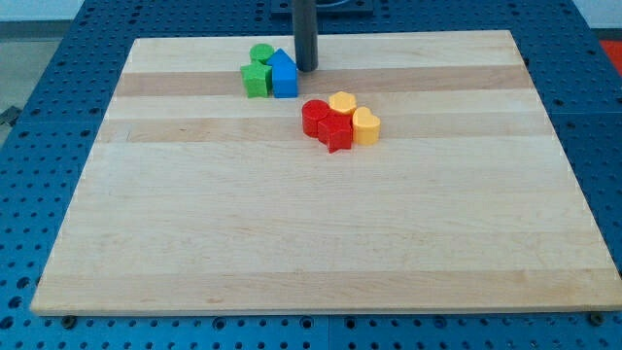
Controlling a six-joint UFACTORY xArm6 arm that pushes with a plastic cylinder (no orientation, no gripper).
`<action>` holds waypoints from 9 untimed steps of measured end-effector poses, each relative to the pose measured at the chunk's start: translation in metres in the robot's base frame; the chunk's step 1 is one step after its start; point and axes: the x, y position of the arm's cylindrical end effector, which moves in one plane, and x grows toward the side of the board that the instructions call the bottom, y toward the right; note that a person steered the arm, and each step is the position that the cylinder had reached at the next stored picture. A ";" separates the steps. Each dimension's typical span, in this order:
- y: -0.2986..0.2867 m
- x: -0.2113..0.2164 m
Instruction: Move the yellow heart to the right of the yellow hexagon
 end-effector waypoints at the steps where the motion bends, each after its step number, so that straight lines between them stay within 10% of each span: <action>1: 0.034 0.000; 9: 0.016 0.067</action>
